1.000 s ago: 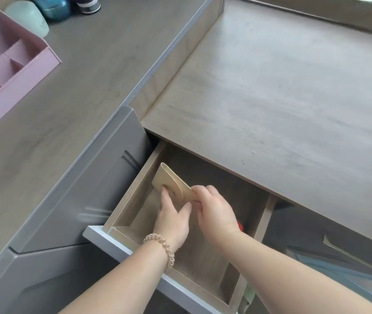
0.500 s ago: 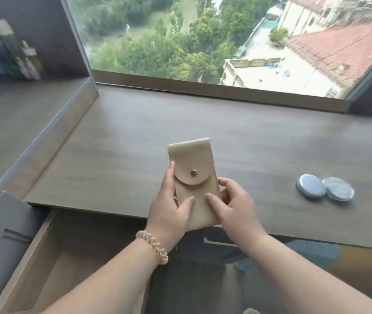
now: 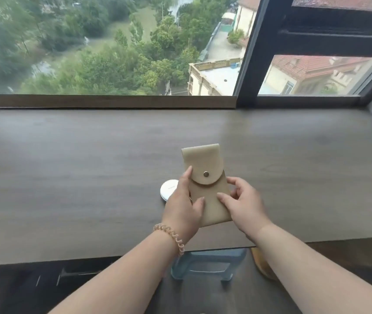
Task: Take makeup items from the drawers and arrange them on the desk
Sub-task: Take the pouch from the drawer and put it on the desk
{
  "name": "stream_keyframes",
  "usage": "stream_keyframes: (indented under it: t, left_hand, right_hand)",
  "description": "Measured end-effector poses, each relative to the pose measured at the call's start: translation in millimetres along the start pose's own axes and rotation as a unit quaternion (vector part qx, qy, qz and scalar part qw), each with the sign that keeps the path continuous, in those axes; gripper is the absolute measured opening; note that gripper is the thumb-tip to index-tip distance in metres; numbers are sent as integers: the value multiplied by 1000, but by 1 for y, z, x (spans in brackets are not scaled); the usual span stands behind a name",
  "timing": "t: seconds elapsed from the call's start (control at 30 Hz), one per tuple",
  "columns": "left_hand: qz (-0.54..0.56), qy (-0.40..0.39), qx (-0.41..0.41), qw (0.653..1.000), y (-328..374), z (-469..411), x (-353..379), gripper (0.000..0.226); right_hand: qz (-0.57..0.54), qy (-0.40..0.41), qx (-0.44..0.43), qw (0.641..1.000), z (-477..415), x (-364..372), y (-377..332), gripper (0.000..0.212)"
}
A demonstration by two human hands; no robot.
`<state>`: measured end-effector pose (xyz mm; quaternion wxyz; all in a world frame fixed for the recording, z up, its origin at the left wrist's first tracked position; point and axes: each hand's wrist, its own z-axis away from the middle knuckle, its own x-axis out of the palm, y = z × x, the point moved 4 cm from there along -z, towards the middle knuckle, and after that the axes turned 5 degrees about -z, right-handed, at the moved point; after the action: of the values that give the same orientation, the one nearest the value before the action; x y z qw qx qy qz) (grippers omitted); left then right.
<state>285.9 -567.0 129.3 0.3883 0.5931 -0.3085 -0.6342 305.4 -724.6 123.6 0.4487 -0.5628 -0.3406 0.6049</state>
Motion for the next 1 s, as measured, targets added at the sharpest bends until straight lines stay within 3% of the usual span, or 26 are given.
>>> stream_keyframes:
  t: [0.17, 0.33, 0.43, 0.53, 0.67, 0.87, 1.0]
  left_hand:
    - [-18, -71, -19, 997, 10, -16, 57, 70]
    - [-264, -100, 40, 959, 12, -19, 92, 71]
    - [-333, -141, 75, 929, 10, -18, 112, 68]
    - [-369, -177, 93, 908, 4, -19, 128, 68]
    - [-392, -209, 95, 891, -1, -16, 141, 69]
    - [-396, -103, 85, 909, -5, -12, 99, 66]
    - [-397, -28, 26, 917, -21, -2, 36, 68]
  right_hand:
    - [-44, 52, 83, 994, -36, -52, 55, 23]
    - [7, 60, 115, 992, -54, -66, 96, 24]
    - [132, 57, 115, 983, -61, -67, 104, 23]
    - [278, 78, 81, 954, -63, -68, 96, 27]
    - [377, 112, 37, 918, -56, -59, 96, 34]
    - [349, 146, -141, 915, -43, -24, 75, 37]
    - [310, 102, -224, 918, -30, 23, 43, 43]
